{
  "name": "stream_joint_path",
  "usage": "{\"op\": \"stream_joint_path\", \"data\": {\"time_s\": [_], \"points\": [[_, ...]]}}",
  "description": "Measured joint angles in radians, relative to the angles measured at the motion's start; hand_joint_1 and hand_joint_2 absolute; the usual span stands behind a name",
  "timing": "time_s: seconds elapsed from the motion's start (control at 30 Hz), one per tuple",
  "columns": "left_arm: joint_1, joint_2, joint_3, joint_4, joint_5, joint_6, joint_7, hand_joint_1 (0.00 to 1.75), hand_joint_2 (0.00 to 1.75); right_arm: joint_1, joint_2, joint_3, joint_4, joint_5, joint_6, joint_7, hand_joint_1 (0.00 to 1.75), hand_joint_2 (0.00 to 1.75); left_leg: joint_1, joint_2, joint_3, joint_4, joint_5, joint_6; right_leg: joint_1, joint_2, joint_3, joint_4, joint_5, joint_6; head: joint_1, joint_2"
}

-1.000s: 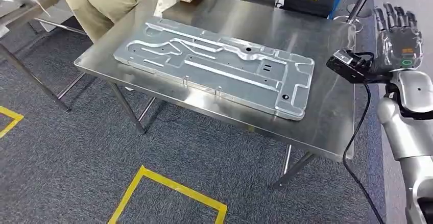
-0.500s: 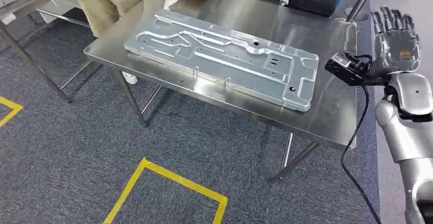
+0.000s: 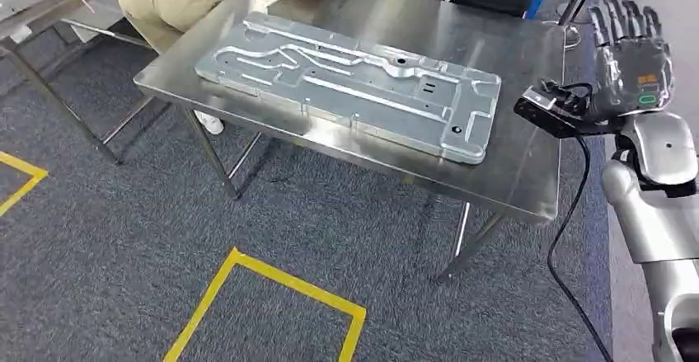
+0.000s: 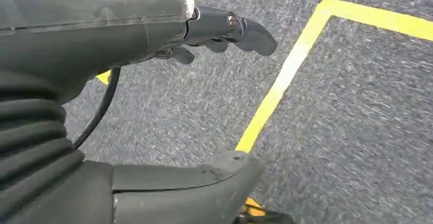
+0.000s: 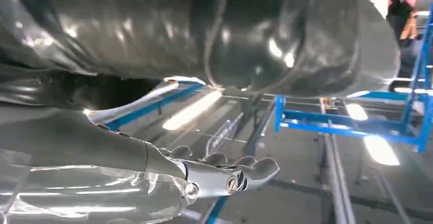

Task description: Take the parts from the cabinet and place them on the table.

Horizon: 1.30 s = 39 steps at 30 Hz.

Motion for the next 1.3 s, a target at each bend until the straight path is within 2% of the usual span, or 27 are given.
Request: {"op": "stream_joint_path", "data": {"time_s": [0.03, 0.1, 0.13, 0.17, 0.27, 0.3, 0.37, 0.43, 0.47, 0.5, 0.53, 0.57, 0.6, 0.63, 0.67, 0.73, 0.8, 0.83, 0.87, 0.97, 1.0, 1.03, 1.07, 1.13, 1.17, 1.2, 1.3], "points": [[0.000, 0.000, 0.000, 0.000, 0.000, 0.000, -0.001, 0.00, 1.75, 0.005, 0.001, 0.003, -0.013, 0.002, 0.002, 0.002, 0.00, 0.00, 0.001, 0.000, 0.034, -0.047, 0.027, -0.002, -0.002, 0.000, -0.009, 0.007, 0.002, 0.003, 0.000, 0.000], [-0.001, 0.000, 0.000, 0.000, 0.001, -0.002, -0.001, 0.00, 1.75, 0.007, 0.002, 0.010, -0.039, 0.007, 0.006, 0.004, 0.00, 0.00, 0.006, 0.001, 0.148, -0.226, 0.091, -0.006, -0.007, 0.000, -0.025, 0.026, 0.003, 0.008, 0.000, 0.000], [-0.002, 0.000, 0.000, 0.000, 0.001, -0.002, -0.002, 0.00, 1.75, 0.007, 0.002, 0.011, -0.054, 0.009, 0.006, 0.005, 0.00, 0.00, 0.006, 0.000, 0.181, -0.289, 0.067, -0.006, -0.006, 0.000, -0.035, 0.034, 0.002, 0.014, 0.000, 0.000], [-0.001, 0.000, 0.000, 0.000, 0.002, -0.003, -0.003, 0.00, 1.75, 0.007, 0.001, 0.012, -0.064, 0.010, 0.007, 0.008, 0.00, 0.00, -0.002, -0.005, 0.182, -0.287, 0.084, 0.009, -0.001, 0.001, -0.042, 0.041, 0.006, 0.020, 0.000, 0.000], [0.000, 0.000, 0.000, 0.000, 0.005, -0.005, -0.004, 0.00, 1.75, 0.012, 0.001, 0.016, -0.088, 0.011, 0.009, 0.008, 0.00, 0.00, -0.003, -0.005, 0.172, -0.287, 0.086, 0.022, -0.001, 0.001, -0.044, 0.042, 0.017, 0.036, 0.000, 0.000], [0.001, -0.003, 0.000, 0.000, 0.005, -0.005, -0.004, 0.00, 1.75, 0.014, 0.001, 0.016, -0.091, 0.011, 0.009, 0.008, 0.00, 0.00, 0.003, -0.003, 0.169, -0.297, 0.095, 0.036, -0.003, 0.003, -0.049, 0.045, 0.016, 0.041, 0.000, 0.000], [-0.001, -0.003, 0.000, 0.000, 0.005, -0.005, -0.004, 0.00, 1.75, 0.017, 0.000, 0.016, -0.097, 0.011, 0.009, 0.008, 0.00, 0.00, 0.004, 0.001, 0.156, -0.299, 0.110, 0.056, -0.007, 0.008, -0.077, 0.115, -0.064, 0.050, 0.001, 0.000], [-0.001, -0.002, 0.000, 0.000, 0.005, -0.005, -0.004, 0.00, 1.75, 0.021, 0.000, 0.016, -0.099, 0.011, 0.010, 0.008, 0.00, 0.00, 0.002, 0.002, 0.135, -0.298, 0.123, 0.060, -0.008, 0.009, -0.133, 0.278, -0.163, 0.059, 0.001, 0.000], [0.000, -0.003, 0.000, 0.000, 0.005, -0.005, -0.004, 0.00, 1.75, 0.026, 0.000, 0.016, -0.099, 0.011, 0.010, 0.008, 0.00, 0.00, 0.002, 0.003, 0.127, -0.297, 0.128, 0.060, -0.008, 0.009, -0.149, 0.333, -0.182, 0.059, 0.001, 0.000], [0.001, -0.002, 0.000, 0.000, 0.005, -0.005, -0.004, 0.00, 1.75, 0.030, 0.000, 0.016, -0.099, 0.011, 0.011, 0.008, 0.00, 0.00, 0.000, 0.002, 0.120, -0.295, 0.132, 0.060, -0.008, 0.009, -0.145, 0.349, -0.177, 0.058, 0.001, 0.000], [0.002, -0.003, 0.000, 0.000, 0.005, -0.005, -0.003, 0.00, 1.75, 0.030, 0.000, 0.016, -0.098, 0.011, 0.012, 0.008, 0.00, 0.00, -0.002, 0.002, 0.115, -0.294, 0.136, 0.059, -0.007, 0.009, -0.120, 0.319, -0.154, 0.054, 0.001, 0.000], [0.002, -0.003, 0.000, 0.000, 0.004, -0.005, -0.003, 0.00, 1.75, 0.029, 0.000, 0.016, -0.098, 0.011, 0.013, 0.008, 0.00, 0.00, -0.005, 0.001, 0.112, -0.294, 0.139, 0.059, -0.006, 0.009, -0.071, 0.247, -0.115, 0.047, 0.001, 0.000], [0.002, -0.003, 0.000, 0.000, 0.004, -0.004, -0.003, 0.00, 1.75, 0.027, 0.000, 0.016, -0.097, 0.011, 0.013, 0.009, 0.00, 0.00, -0.009, 0.000, 0.112, -0.293, 0.141, 0.058, 0.000, 0.011, -0.008, 0.148, -0.075, 0.036, 0.001, 0.000], [0.002, -0.005, 0.000, 0.000, 0.003, -0.004, -0.001, 0.00, 1.75, 0.022, 0.000, 0.016, -0.096, 0.011, 0.014, 0.008, 0.00, 0.00, -0.007, 0.001, 0.112, -0.294, 0.143, 0.058, 0.007, 0.015, 0.042, 0.061, -0.056, 0.017, 0.001, 0.000], [0.001, -0.012, 0.000, 0.002, 0.002, -0.004, 0.000, 0.00, 1.75, 0.019, 0.000, 0.016, -0.096, 0.011, 0.015, 0.009, 0.00, 0.00, -0.010, 0.001, 0.107, -0.294, 0.149, 0.052, 0.010, 0.014, 0.062, 0.029, -0.076, 0.002, 0.000, 0.000], [0.001, -0.009, 0.000, 0.002, -0.001, -0.002, 0.001, 0.00, 1.75, 0.011, -0.003, 0.015, -0.094, 0.010, 0.016, 0.010, 0.00, 0.00, 0.000, 0.000, 0.101, -0.299, 0.162, 0.037, 0.019, 0.015, 0.059, 0.009, -0.062, 0.008, 0.001, 0.000], [0.001, -0.009, 0.000, 0.002, -0.003, -0.001, 0.001, 0.00, 1.75, 0.005, -0.003, 0.015, -0.091, 0.011, 0.017, 0.010, 0.00, 0.00, -0.003, -0.002, 0.104, -0.311, 0.176, 0.023, 0.019, 0.013, 0.060, -0.008, -0.045, 0.000, 0.002, 0.000], [0.001, -0.005, 0.000, 0.001, -0.003, 0.000, 0.001, 0.00, 1.75, 0.005, -0.002, 0.015, -0.089, 0.011, 0.017, 0.010, 0.00, 0.00, -0.002, -0.002, 0.095, -0.300, 0.158, 0.021, 0.003, 0.002, 0.066, -0.028, -0.030, 0.004, 0.001, 0.000], [0.002, -0.004, 0.000, 0.001, -0.003, 0.000, 0.001, 0.00, 1.75, 0.003, -0.002, 0.015, -0.087, 0.011, 0.018, 0.010, 0.00, 0.00, -0.006, -0.002, 0.080, -0.265, 0.117, 0.019, 0.002, 0.003, 0.061, -0.035, -0.020, -0.007, 0.001, 0.000], [0.002, -0.005, 0.000, 0.002, -0.004, 0.000, 0.002, 0.00, 1.75, 0.003, 0.001, 0.016, -0.083, 0.011, 0.019, 0.008, 0.00, 0.00, 0.003, -0.002, 0.002, -0.045, -0.008, 0.006, 0.002, 0.000, 0.034, -0.029, -0.007, -0.003, 0.001, 0.000], [0.002, -0.004, 0.000, 0.002, -0.004, 0.000, 0.002, 0.00, 1.75, 0.003, 0.003, 0.016, -0.081, 0.011, 0.019, 0.008, 0.00, 0.00, 0.004, -0.002, -0.009, 0.001, -0.017, 0.001, 0.000, -0.001, 0.024, -0.022, -0.004, -0.001, 0.001, 0.000], [0.002, -0.003, 0.000, 0.002, -0.005, 0.000, 0.002, 0.00, 1.75, 0.004, 0.003, 0.016, -0.078, 0.011, 0.020, 0.009, 0.00, 0.00, 0.005, -0.001, 0.003, -0.003, -0.004, -0.003, -0.003, -0.001, 0.014, -0.014, -0.003, 0.001, 0.001, 0.000], [0.003, -0.001, 0.000, 0.002, -0.005, 0.000, 0.002, 0.00, 1.75, 0.005, 0.005, 0.016, -0.076, 0.013, 0.021, 0.009, 0.00, 0.00, 0.008, -0.001, 0.042, -0.058, 0.029, -0.008, -0.007, -0.001, 0.003, -0.003, -0.002, 0.003, 0.001, 0.000], [0.001, 0.001, 0.000, 0.002, -0.005, 0.000, 0.002, 0.00, 1.75, 0.003, 0.005, 0.016, -0.074, 0.014, 0.022, 0.010, 0.00, 0.00, 0.017, 0.002, 0.146, -0.230, 0.091, -0.018, -0.015, -0.001, -0.016, 0.023, -0.006, 0.015, 0.001, 0.000], [-0.001, 0.000, 0.000, 0.002, -0.005, 0.000, 0.002, 0.00, 1.75, 0.001, 0.005, 0.016, -0.074, 0.014, 0.022, 0.010, 0.00, 0.00, 0.017, 0.001, 0.170, -0.279, 0.060, -0.024, -0.014, 0.000, -0.030, 0.036, -0.007, 0.023, 0.001, 0.000], [0.000, -0.001, 0.000, 0.002, -0.005, 0.000, 0.002, 0.00, 1.75, -0.001, 0.006, 0.016, -0.072, 0.014, 0.021, 0.010, 0.00, 0.00, 0.010, -0.005, 0.166, -0.271, 0.082, -0.003, -0.006, 0.002, -0.041, 0.049, -0.006, 0.030, 0.002, 0.000], [0.001, -0.001, 0.000, 0.002, -0.005, 0.000, 0.002, 0.00, 1.75, -0.001, 0.006, 0.016, -0.067, 0.014, 0.021, 0.011, 0.00, 0.00, 0.008, -0.006, 0.154, -0.266, 0.083, 0.015, -0.009, 0.003, -0.045, 0.052, 0.006, 0.047, 0.002, 0.000]]}}
